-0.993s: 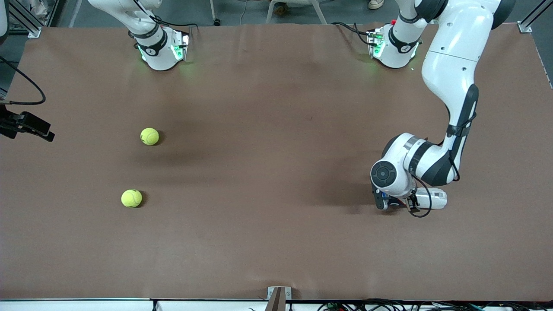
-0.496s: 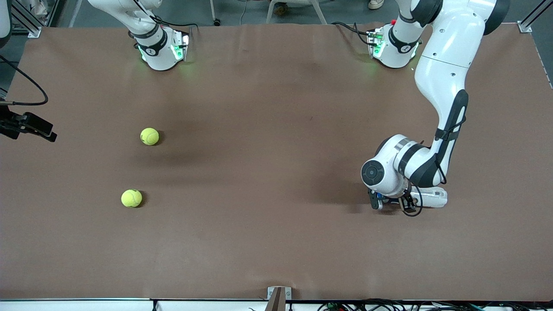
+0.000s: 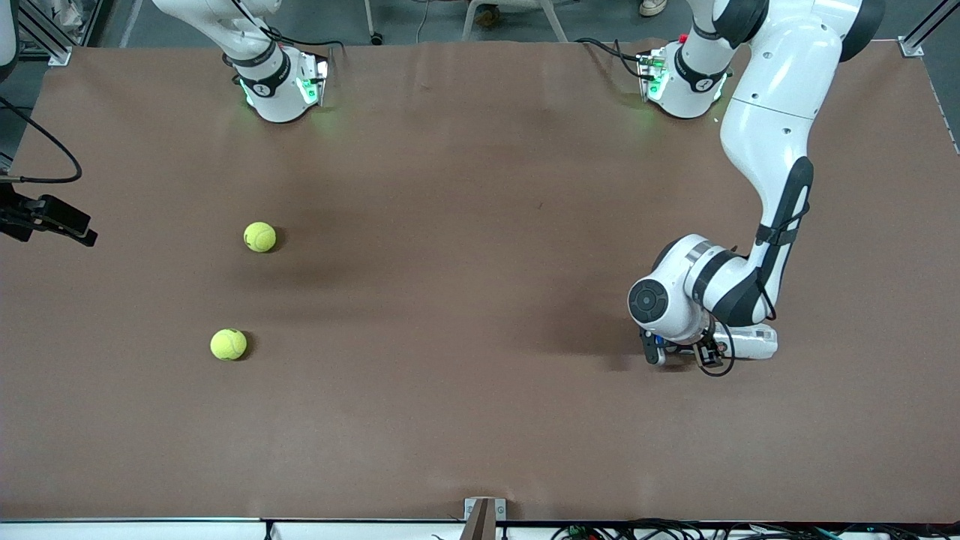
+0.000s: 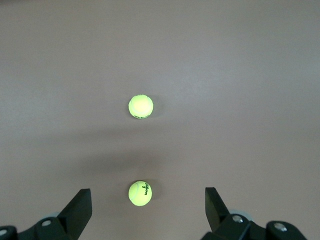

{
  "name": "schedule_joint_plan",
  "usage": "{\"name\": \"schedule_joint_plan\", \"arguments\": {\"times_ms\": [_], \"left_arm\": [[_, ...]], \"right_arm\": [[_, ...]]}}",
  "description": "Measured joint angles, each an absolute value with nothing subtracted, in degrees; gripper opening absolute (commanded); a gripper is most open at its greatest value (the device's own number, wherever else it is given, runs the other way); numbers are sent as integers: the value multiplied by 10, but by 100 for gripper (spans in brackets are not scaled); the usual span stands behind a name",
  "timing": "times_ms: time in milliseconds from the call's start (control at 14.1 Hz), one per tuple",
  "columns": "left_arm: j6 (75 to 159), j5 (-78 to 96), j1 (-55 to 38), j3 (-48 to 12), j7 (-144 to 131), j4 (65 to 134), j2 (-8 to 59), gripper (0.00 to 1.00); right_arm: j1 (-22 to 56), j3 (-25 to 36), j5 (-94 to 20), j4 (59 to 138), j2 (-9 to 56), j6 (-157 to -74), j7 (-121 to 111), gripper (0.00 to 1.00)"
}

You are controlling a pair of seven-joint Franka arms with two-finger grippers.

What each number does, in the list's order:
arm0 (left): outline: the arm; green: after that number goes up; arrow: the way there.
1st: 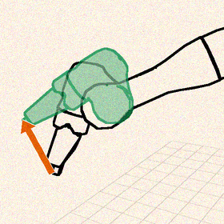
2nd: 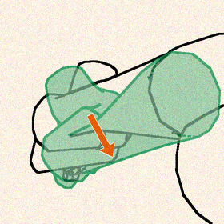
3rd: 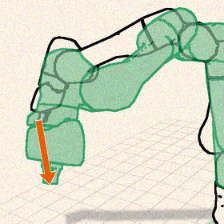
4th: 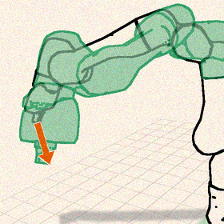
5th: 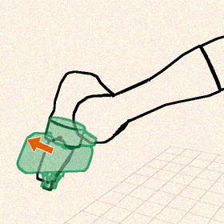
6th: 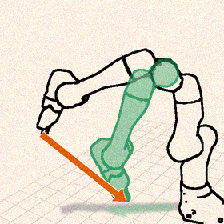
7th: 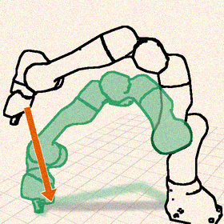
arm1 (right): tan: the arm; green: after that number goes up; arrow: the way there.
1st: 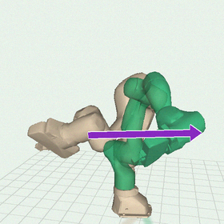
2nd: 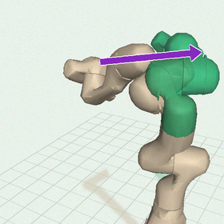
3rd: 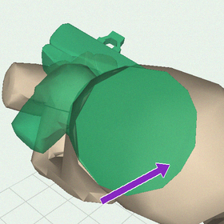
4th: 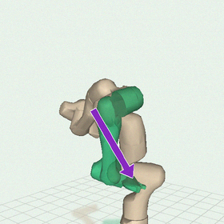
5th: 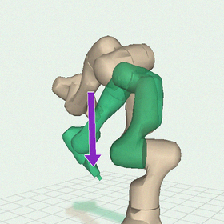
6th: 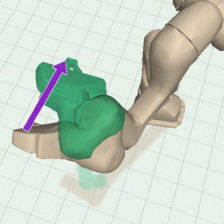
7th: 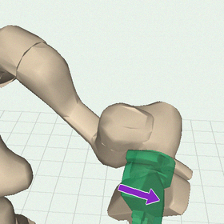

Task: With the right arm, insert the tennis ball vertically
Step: 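Grasp the can with the left gripper and stand it upright, then carry the upright can toward the table middle while the right gripper reaches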

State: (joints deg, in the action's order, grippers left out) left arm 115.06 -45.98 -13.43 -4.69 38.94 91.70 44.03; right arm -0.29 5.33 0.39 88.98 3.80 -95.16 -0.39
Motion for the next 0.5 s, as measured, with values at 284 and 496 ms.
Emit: {"name": "schedule_joint_plan", "arguments": {"times_ms": [284, 496], "left_arm": [[1151, -459, -134, -47, 389, 916, 440, 65], [1154, -447, -134, -47, 389, 912, 440, 65]], "right_arm": [[-3, 55, 4, 890, 38, -928, -4, 100], [-3, 55, 4, 890, 38, -928, -4, 100]]}}
